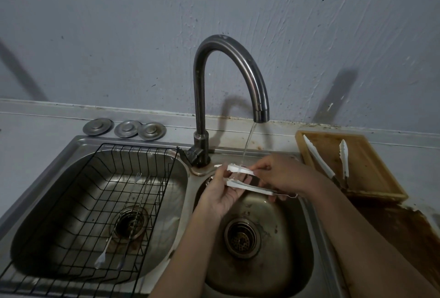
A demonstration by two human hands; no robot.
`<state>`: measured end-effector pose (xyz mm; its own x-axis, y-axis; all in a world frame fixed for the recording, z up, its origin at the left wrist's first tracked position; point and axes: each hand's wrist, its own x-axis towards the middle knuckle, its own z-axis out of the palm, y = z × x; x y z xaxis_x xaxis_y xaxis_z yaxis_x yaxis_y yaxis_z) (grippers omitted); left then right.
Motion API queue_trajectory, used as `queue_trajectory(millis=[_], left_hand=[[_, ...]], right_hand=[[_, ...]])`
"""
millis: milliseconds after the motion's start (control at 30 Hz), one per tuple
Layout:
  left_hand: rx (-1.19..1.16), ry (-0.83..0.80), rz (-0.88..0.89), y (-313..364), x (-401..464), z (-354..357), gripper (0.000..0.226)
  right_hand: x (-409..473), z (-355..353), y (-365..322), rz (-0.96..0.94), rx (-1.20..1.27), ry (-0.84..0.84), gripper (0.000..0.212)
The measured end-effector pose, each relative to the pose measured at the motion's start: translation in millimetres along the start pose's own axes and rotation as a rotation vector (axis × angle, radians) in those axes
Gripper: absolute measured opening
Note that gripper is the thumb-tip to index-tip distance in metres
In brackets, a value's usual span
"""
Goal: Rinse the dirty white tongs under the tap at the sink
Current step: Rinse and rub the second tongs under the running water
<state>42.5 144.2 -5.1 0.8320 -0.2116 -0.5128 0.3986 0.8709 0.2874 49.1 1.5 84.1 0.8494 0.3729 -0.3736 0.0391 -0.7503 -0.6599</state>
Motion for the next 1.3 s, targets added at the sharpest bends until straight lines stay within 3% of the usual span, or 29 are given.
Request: queue_trajectory(millis=[67,200,367,467,567,667,1067,1133,1233,1300], left_hand=[[-0.067,0.041,-0.006,1,1,1,0.023],[-0.147,0.089,0.006,6,5,4,0.024],[-0.311,0.085,-0.027,11,8,8,0.031],[-0.391,0.144,-0.081,8,6,12,0.032],[-0.435,0.224,-0.107,0,4,11,0.039],[-0.473,0.234,-0.148,-3,-2,11,0.044],[-0.465,0.277,-0.126,-5,-11,18,0.042],[-0.434,0.281,-0.11,-3,-11,17,0.042],[-0.342,0.304,-0.051,2,-11,16,0.042],[-0.265,0.314,-0.03,5,-9,14,0.044]], right_hand=[[4,1,-8,-0.007,-0.022,-0.021,0.02],[9,-7,-24,-0.013,0.041,-0.019,0.016],[10,-3,-34,-0.125,0.367,0.228,0.009],[18,12,-34,-0.368,0.195,0.517,0.01],[24,19,-32,-0.565,-0.015,0.63,0.016],[27,22,-28,-0.667,-0.123,0.641,0.016],[19,6,-22,-0.786,-0.382,0.709,0.014],[18,0,-19,-0.782,-0.537,0.71,0.022],[21,2,-12,-0.646,-0.992,0.497,0.064],[25,13,-5,-0.596,-1.169,0.467,0.064]])
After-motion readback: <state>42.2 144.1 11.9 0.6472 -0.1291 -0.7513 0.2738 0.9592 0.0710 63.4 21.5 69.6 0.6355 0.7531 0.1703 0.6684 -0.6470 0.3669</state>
